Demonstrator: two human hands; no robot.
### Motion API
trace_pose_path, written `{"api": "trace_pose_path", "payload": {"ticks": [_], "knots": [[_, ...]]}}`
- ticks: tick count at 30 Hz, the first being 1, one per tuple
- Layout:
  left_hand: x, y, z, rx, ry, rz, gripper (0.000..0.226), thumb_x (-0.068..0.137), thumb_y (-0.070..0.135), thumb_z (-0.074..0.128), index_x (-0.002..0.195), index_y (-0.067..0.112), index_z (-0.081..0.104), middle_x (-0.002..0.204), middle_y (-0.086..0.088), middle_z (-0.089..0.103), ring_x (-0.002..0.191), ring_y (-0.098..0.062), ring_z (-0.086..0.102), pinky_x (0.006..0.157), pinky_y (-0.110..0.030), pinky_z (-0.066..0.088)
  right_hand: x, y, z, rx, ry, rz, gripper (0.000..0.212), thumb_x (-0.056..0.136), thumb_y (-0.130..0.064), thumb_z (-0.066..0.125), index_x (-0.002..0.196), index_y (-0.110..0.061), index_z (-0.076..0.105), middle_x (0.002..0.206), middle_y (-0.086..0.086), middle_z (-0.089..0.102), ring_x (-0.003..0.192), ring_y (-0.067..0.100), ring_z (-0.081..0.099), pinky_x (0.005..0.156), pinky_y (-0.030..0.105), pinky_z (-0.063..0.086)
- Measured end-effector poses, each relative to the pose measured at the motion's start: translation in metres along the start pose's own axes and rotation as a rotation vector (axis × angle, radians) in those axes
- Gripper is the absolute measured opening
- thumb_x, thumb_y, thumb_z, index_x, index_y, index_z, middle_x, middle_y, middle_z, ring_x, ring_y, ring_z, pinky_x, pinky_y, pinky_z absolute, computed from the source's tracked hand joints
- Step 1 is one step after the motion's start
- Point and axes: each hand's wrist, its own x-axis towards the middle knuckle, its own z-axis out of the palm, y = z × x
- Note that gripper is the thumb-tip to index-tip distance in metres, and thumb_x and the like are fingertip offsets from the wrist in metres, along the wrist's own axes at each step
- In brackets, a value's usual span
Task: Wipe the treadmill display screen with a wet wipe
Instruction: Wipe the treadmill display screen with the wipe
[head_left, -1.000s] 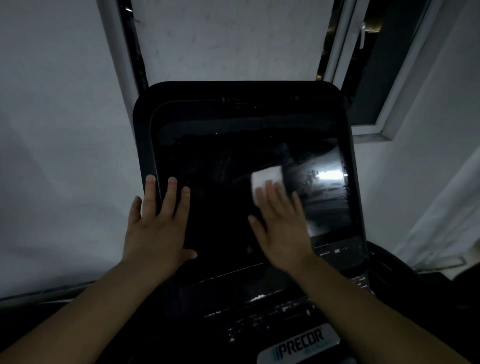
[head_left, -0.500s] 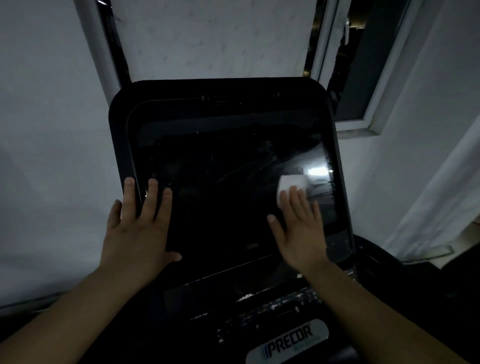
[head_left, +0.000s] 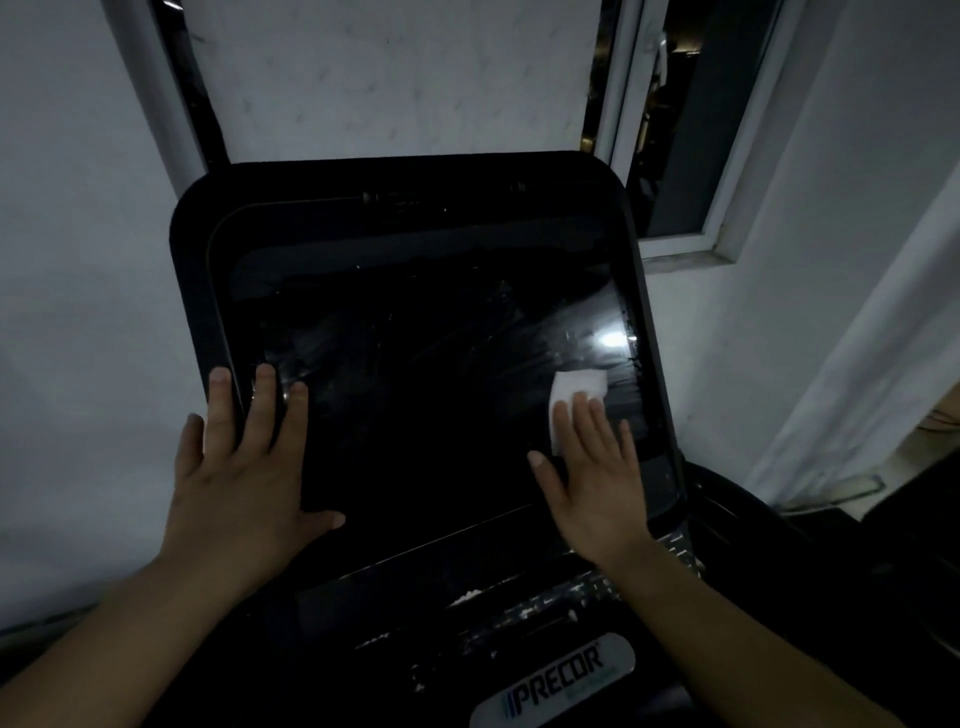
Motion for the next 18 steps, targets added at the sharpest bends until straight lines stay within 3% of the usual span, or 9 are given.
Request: {"api": "trace_pose_path", "payload": {"ticks": [6,12,16,18], "knots": [[-0.007,0.039,-0.001,-0.011,0.089,0.115,0.139,0.048,0.07,0.086,0.157,0.008,0.027,0.167,-0.02,0.017,0.156,-0.035,0.005,0.119,-0.066,0.013,-0.032,-0.018,0.008,0.015,0.029,-0.316,0.068,0.105,-0.056,0.037,0.159,-0.016,0.027,0.167,0.01,0.02,0.156,0.025,0.012,0.123,0.055,0.019],[-0.011,0.056,0.012,0.028,0.041,0.187,0.137,0.045,0.065,0.089,0.154,0.004,0.034,0.164,-0.02,0.026,0.153,-0.033,0.021,0.116,-0.07,0.016,-0.006,0.048,0.001,0.01,-0.019,0.057,0.075,0.101,-0.066,0.014,0.161,-0.02,0.019,0.168,0.006,0.015,0.156,0.019,0.004,0.126,0.047,0.01],[-0.008,0.057,0.016,0.04,0.032,0.184,0.137,0.041,0.062,0.092,0.152,0.002,0.038,0.161,-0.021,0.031,0.152,-0.034,0.025,0.116,-0.07,0.016,-0.006,0.034,0.004,0.075,0.016,0.105,0.081,0.101,-0.067,0.02,0.159,-0.01,0.023,0.167,0.013,0.016,0.157,0.025,0.004,0.125,0.05,0.016],[-0.007,0.058,0.016,0.039,0.026,0.181,0.137,0.04,0.061,0.093,0.151,0.002,0.039,0.161,-0.022,0.031,0.151,-0.035,0.026,0.117,-0.069,0.016,-0.015,0.006,0.008,0.092,0.051,0.034,0.08,0.103,-0.063,0.03,0.157,-0.004,0.026,0.166,0.017,0.019,0.156,0.028,0.006,0.124,0.05,0.021]]}}
